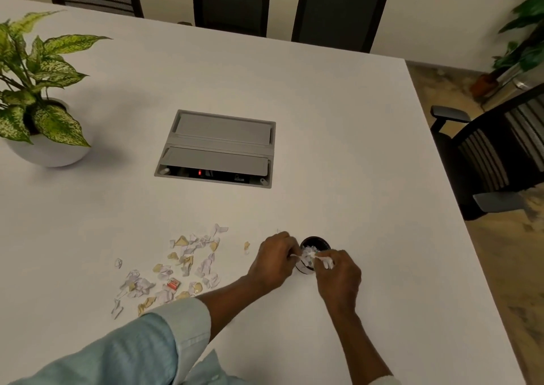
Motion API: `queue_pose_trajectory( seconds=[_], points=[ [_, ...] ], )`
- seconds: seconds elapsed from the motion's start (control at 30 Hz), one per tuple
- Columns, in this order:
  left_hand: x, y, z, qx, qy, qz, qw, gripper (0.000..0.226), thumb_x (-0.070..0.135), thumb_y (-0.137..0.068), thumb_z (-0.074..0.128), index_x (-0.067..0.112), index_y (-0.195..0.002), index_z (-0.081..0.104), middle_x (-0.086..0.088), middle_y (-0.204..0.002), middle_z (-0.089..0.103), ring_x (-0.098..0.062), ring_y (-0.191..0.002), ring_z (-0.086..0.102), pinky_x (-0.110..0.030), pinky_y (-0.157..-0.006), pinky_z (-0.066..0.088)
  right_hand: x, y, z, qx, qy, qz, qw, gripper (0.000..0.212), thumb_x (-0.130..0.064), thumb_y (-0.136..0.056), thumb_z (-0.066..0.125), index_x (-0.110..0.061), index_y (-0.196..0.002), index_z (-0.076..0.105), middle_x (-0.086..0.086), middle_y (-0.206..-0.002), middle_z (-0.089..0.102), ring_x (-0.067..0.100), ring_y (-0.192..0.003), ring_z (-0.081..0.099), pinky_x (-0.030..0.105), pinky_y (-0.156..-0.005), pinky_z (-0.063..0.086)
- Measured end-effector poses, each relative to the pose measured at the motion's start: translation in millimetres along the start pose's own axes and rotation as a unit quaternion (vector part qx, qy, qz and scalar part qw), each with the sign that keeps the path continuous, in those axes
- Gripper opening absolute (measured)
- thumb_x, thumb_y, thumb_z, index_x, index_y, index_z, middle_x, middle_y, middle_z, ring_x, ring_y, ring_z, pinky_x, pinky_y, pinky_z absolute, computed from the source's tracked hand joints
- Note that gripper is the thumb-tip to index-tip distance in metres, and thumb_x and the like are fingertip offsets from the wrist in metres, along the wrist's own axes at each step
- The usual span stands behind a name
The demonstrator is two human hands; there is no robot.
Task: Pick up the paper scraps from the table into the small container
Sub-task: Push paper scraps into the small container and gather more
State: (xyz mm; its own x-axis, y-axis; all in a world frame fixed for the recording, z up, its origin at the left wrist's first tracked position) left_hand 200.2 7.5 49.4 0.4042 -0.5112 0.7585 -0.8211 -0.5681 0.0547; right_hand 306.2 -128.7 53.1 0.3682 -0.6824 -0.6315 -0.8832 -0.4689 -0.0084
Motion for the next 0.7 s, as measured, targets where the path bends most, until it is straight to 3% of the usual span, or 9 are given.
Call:
queue_pose_trajectory(
  seconds=[0.13, 0.33, 0.43, 0.57, 0.7],
  points=[
    [15.3, -22.2, 10.4, -0.022, -0.005, -0.014, 1.0, 0.011, 0.005, -0.083, 0.068, 0.014, -0.087, 0.074, 0.0, -0.087, 0.065, -0.012, -0.074, 0.055, -0.024, -0.067, 0.04, 8.2, -22.8, -8.7, 0.004, 0.016, 0.021, 1.0, 0.008, -0.013, -0.08, 0.082, -0.015, -0.087, 0.078, 0.006, -0.087, 0.072, 0.026, -0.076, 0.068, 0.031, -0.071, 0.052],
    [31.1, -41.2, 27.4, -0.069, -0.026, -0.009, 0.997, 0.011, 0.002, -0.082, 0.071, 0.01, -0.088, 0.074, -0.006, -0.092, 0.068, -0.022, -0.083, 0.062, -0.031, -0.07, 0.047, 15.1, -38.1, -2.5, -0.055, 0.054, 0.033, 0.996, 0.007, -0.013, -0.084, 0.076, -0.016, -0.09, 0.075, 0.006, -0.091, 0.072, 0.026, -0.084, 0.068, 0.028, -0.069, 0.045],
    [33.2, -41.4, 32.8, -0.082, -0.052, 0.005, 0.995, 0.01, 0.011, -0.085, 0.071, 0.01, -0.095, 0.074, -0.008, -0.096, 0.07, -0.024, -0.091, 0.062, -0.034, -0.075, 0.049, 17.6, -37.9, 4.4, -0.094, 0.046, 0.037, 0.994, 0.013, -0.016, -0.084, 0.075, -0.017, -0.097, 0.073, 0.006, -0.095, 0.071, 0.025, -0.088, 0.067, 0.031, -0.075, 0.05],
    [26.3, -29.4, 28.8, -0.042, -0.079, 0.005, 0.996, 0.02, 0.018, -0.093, 0.064, 0.018, -0.112, 0.069, 0.002, -0.114, 0.067, -0.019, -0.105, 0.055, -0.038, -0.076, 0.053, 19.7, -32.4, 9.6, -0.111, 0.019, 0.033, 0.993, 0.027, -0.006, -0.087, 0.068, -0.016, -0.112, 0.068, 0.006, -0.106, 0.068, 0.024, -0.097, 0.067, 0.03, -0.081, 0.05],
    [8.9, -16.6, 17.5, 0.005, -0.086, 0.002, 0.996, 0.023, 0.025, -0.097, 0.06, 0.022, -0.12, 0.064, 0.008, -0.125, 0.059, -0.015, -0.112, 0.053, -0.036, -0.073, 0.054, 15.8, -26.9, 7.1, -0.084, 0.013, 0.017, 0.996, 0.033, 0.004, -0.089, 0.057, -0.015, -0.115, 0.067, 0.007, -0.11, 0.067, 0.024, -0.097, 0.067, 0.029, -0.08, 0.05]
  ],
)
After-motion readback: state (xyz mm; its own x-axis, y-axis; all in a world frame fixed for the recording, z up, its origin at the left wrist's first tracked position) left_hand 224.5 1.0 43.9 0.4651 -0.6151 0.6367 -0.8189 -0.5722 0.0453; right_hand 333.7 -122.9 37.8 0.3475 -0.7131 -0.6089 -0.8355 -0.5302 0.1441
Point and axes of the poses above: each hand's wrist, its own y-axis away from the middle knuckle, its own z-axis out of the palm, x = y × z, the point moved 5 cm from there along -y, towards the middle knuckle
